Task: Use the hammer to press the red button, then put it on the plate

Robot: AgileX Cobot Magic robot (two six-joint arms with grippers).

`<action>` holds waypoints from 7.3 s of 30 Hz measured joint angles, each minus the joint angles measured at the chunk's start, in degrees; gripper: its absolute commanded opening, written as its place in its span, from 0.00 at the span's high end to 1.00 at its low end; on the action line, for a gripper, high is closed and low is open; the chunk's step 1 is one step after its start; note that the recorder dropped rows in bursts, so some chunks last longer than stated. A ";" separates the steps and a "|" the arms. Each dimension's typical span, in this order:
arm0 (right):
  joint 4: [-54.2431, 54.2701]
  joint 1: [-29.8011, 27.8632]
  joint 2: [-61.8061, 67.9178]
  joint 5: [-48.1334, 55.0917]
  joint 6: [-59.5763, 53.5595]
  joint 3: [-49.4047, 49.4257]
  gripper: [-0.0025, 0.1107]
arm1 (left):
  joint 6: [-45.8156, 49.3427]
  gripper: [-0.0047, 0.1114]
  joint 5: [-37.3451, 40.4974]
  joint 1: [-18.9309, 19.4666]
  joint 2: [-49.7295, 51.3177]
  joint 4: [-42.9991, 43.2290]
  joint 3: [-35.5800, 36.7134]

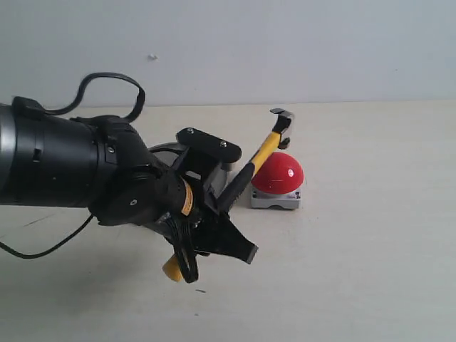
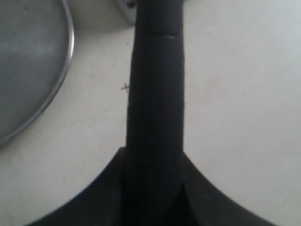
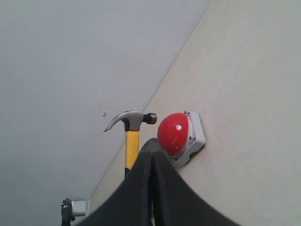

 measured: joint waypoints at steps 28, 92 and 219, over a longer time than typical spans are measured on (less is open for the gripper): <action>-0.21 0.00 0.00 0.00 0.00 0.00 0.98 | 11.24 0.96 1.14 23.56 -17.61 -14.04 7.94; -0.53 0.00 0.00 0.00 0.00 0.00 0.98 | 90.69 0.96 2.26 30.64 10.94 -114.22 1.50; -0.53 0.00 0.00 -0.44 0.00 0.00 0.98 | 101.15 0.96 -26.97 12.58 -88.83 -109.93 50.49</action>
